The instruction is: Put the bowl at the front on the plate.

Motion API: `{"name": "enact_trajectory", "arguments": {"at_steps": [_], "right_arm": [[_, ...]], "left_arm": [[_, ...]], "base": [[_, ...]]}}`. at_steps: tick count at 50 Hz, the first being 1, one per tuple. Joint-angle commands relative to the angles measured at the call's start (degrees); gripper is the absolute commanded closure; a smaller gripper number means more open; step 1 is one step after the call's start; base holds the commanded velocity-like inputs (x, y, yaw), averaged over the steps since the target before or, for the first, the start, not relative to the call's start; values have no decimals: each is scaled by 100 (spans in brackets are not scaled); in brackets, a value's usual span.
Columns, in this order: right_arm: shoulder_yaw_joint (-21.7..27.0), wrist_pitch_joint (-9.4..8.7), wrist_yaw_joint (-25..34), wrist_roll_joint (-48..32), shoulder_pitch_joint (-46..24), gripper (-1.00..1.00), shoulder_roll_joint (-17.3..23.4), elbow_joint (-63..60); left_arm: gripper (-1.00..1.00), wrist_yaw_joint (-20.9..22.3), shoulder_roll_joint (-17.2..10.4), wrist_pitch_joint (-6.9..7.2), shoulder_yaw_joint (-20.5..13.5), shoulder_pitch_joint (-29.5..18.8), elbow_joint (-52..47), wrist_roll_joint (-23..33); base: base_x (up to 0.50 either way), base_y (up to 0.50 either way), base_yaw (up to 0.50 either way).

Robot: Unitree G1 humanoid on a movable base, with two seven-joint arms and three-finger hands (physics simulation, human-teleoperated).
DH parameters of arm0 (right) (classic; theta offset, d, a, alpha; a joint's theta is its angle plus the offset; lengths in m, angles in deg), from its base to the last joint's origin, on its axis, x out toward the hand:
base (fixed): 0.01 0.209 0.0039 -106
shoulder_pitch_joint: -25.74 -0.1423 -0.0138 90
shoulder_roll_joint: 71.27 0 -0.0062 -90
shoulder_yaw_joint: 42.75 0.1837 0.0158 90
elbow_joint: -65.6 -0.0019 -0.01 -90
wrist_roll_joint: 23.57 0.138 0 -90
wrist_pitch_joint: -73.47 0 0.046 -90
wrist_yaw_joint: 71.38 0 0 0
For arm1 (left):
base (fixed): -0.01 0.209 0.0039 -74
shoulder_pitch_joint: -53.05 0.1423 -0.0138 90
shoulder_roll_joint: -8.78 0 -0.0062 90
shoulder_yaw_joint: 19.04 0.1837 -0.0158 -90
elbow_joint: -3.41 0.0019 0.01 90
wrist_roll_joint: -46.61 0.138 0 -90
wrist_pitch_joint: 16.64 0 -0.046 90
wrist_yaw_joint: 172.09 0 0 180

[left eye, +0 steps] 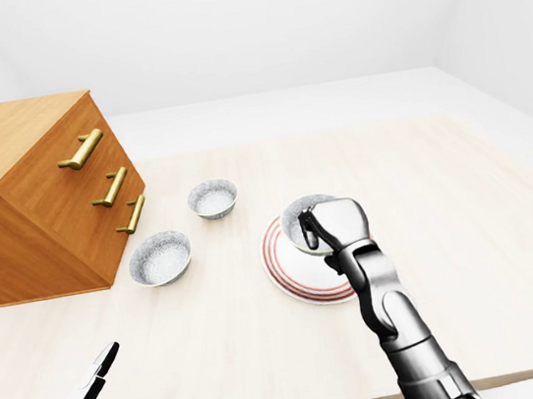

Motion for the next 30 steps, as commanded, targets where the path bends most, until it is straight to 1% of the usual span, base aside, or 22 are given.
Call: {"name": "enact_trajectory", "arguments": {"at_steps": [1,5,13,21,30], "right_arm": [[53,0,-165,-65,-95,100,-34,170],[20,0,-163,-46,-55,100,-44,180],[61,0,-371,193,-29,100,6,388],[79,0,-416,251,8,100,61,420],[62,0,-476,271,47,100,68,456]], "left_arm": [[-100,21,48,0,-50,16,-181,-191],[-100,32,58,0,-60,24,-233,-190],[-100,24,46,0,-57,7,-188,-174],[-100,-22,37,0,-51,-3,-203,-183],[-100,27,51,0,-67,17,-258,-201]], "base": [[0,0,0],[0,0,0],[0,0,0],[0,0,0],[0,0,0]]}}
